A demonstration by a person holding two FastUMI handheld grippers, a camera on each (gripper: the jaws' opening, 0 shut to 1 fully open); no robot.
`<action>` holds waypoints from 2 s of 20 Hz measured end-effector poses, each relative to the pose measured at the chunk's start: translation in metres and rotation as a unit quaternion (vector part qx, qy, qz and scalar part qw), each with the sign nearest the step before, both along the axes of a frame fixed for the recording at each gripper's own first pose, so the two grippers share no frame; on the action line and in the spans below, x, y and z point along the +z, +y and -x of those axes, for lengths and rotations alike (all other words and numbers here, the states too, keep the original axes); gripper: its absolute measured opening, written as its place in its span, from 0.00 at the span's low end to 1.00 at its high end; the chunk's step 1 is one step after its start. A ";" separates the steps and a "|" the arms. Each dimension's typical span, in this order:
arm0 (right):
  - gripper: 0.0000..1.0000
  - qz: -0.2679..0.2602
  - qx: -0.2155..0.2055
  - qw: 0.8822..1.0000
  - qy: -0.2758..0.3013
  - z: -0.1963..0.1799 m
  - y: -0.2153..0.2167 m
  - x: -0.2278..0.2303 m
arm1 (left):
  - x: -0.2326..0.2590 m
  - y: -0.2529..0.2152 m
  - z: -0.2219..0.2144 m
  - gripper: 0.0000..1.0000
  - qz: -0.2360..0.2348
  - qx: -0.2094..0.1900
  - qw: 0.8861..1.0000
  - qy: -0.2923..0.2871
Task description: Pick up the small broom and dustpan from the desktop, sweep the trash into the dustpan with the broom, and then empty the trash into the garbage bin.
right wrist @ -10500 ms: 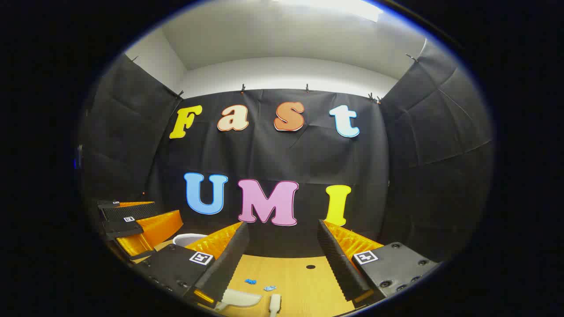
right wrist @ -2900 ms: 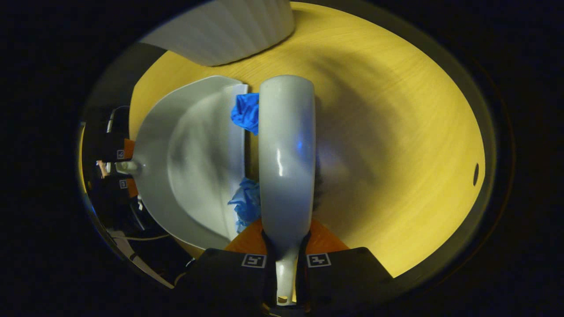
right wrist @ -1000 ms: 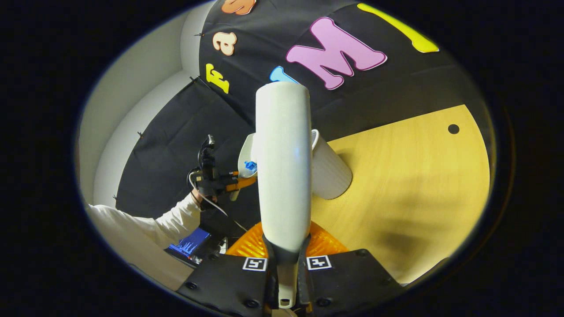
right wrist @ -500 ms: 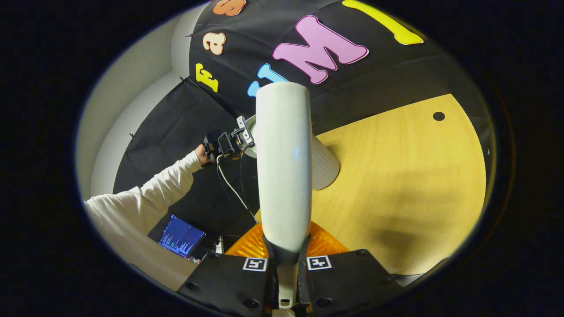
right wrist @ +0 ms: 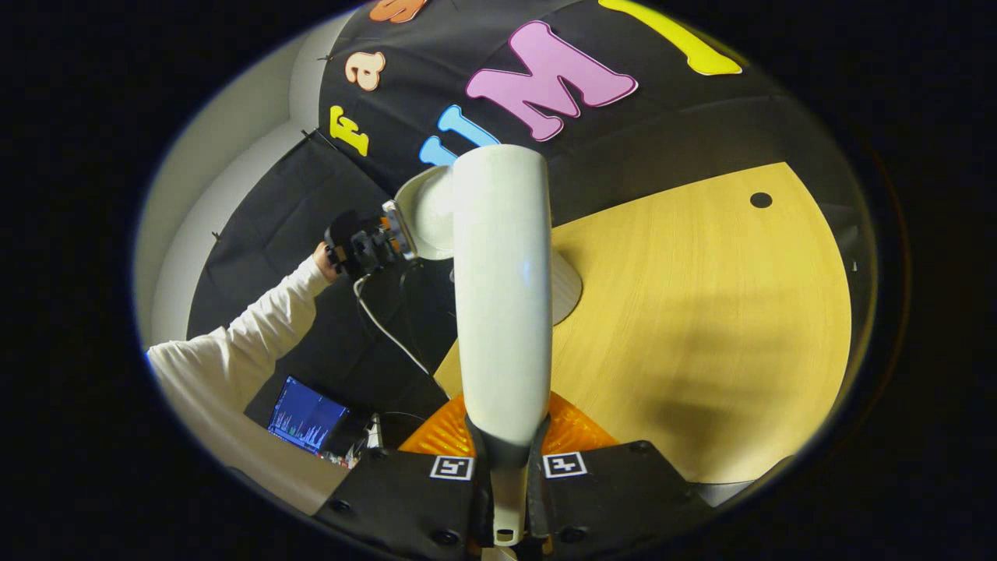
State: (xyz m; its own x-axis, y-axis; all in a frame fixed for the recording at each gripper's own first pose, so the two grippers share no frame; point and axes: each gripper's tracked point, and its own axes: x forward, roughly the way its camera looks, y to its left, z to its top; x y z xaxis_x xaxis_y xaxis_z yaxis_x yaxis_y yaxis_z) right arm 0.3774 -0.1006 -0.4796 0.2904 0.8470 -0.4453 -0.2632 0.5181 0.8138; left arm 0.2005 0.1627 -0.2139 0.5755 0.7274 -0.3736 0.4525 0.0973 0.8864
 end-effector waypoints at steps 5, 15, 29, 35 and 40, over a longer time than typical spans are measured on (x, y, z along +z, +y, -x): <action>0.18 0.044 -0.019 0.999 0.012 -0.023 -0.004 0.006 | -0.044 -0.071 0.018 0.24 0.292 0.067 0.947 -0.115; 0.18 0.299 -0.042 0.942 0.149 -0.038 0.002 -0.105 | -0.328 -0.284 0.000 0.24 0.616 0.407 0.674 0.036; 0.18 0.426 0.024 0.857 0.290 0.019 0.032 -0.220 | -0.346 -0.339 -0.103 0.25 0.513 0.479 0.704 0.106; 0.20 0.455 0.031 0.838 0.301 0.031 0.026 -0.232 | -0.342 -0.338 -0.102 0.25 0.496 0.481 0.714 0.117; 0.20 0.457 0.039 0.833 0.309 0.031 0.028 -0.233 | -0.341 -0.340 -0.102 0.26 0.486 0.485 0.715 0.134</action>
State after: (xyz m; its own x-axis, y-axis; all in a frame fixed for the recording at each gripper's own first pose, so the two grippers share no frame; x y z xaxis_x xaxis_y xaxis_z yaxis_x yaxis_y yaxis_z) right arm 0.3465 -0.0726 -0.7124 -0.2740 0.0766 -0.9587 -0.0026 0.9968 0.0804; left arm 0.3029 -0.1774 -0.5553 -0.2103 0.0576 -0.9759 -0.1053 0.9911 0.0812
